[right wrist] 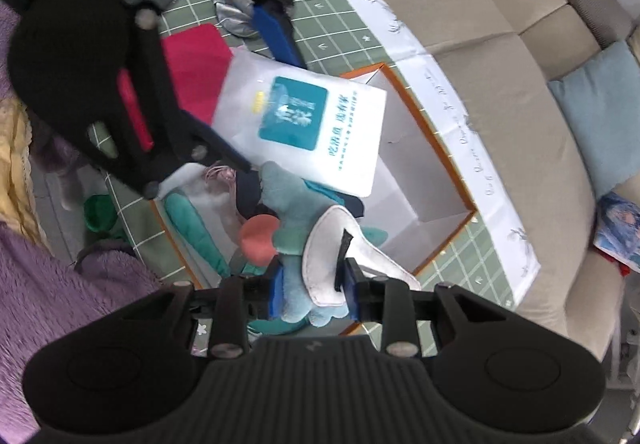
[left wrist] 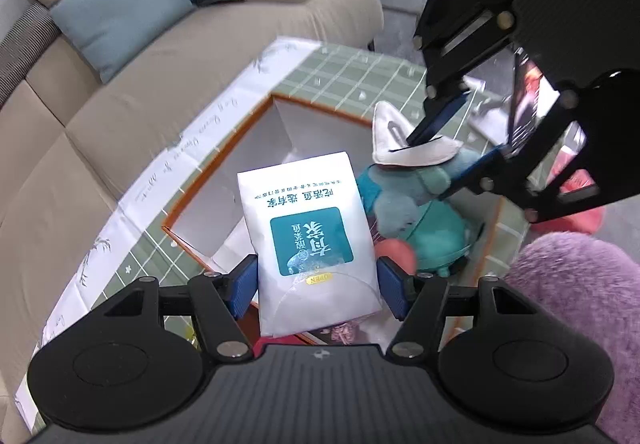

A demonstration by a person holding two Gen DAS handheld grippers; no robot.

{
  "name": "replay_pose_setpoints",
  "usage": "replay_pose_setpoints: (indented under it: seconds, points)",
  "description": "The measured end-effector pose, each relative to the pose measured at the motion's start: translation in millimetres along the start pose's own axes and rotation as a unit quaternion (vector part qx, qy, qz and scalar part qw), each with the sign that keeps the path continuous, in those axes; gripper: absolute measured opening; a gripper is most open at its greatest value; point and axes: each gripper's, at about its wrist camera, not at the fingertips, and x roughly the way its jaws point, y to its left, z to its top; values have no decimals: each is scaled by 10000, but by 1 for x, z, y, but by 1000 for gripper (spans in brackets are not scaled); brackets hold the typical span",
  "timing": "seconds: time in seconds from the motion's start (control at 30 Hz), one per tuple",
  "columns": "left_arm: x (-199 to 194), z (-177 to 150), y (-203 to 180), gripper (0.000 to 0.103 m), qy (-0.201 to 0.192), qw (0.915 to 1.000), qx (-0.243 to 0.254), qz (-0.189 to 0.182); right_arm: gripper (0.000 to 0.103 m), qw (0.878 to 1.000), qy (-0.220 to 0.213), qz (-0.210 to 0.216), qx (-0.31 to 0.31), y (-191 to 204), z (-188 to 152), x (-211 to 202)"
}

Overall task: Organize soft objects
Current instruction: 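Lower the packet and slipper into the shoebox and open both grippers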

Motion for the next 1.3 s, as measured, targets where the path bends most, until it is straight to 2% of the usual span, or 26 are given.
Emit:
replay_pose_setpoints:
  seconds: [0.17, 0.5, 0.73, 0.83, 0.93, 1.0, 1.3]
  points:
    - [41, 7, 1, 73, 363, 9992, 154, 10, 30, 9990, 94, 272, -350, -4, -8, 33]
    - [91, 12, 1, 73, 685, 9969, 360, -138, 33, 9933, 376, 447, -1000, -7, -17, 84]
    - [111, 10, 6, 77, 855, 9954, 296, -322, 33, 9917, 545, 527, -1041, -9, -21, 105]
    - [116, 7, 8, 81, 918, 9944, 308, -431, 36, 9922, 555, 547, -975, -10, -22, 107]
    - [116, 5, 8, 80, 893, 9947, 322, -399, 39, 9918, 591, 562, -981, -11, -23, 109]
    - [114, 4, 8, 80, 868, 9949, 329, -391, 47, 9914, 625, 576, -994, -12, -24, 110]
    - [84, 4, 2, 80, 655, 9958, 503, -403, 53, 9930, 605, 504, -880, -11, -21, 91]
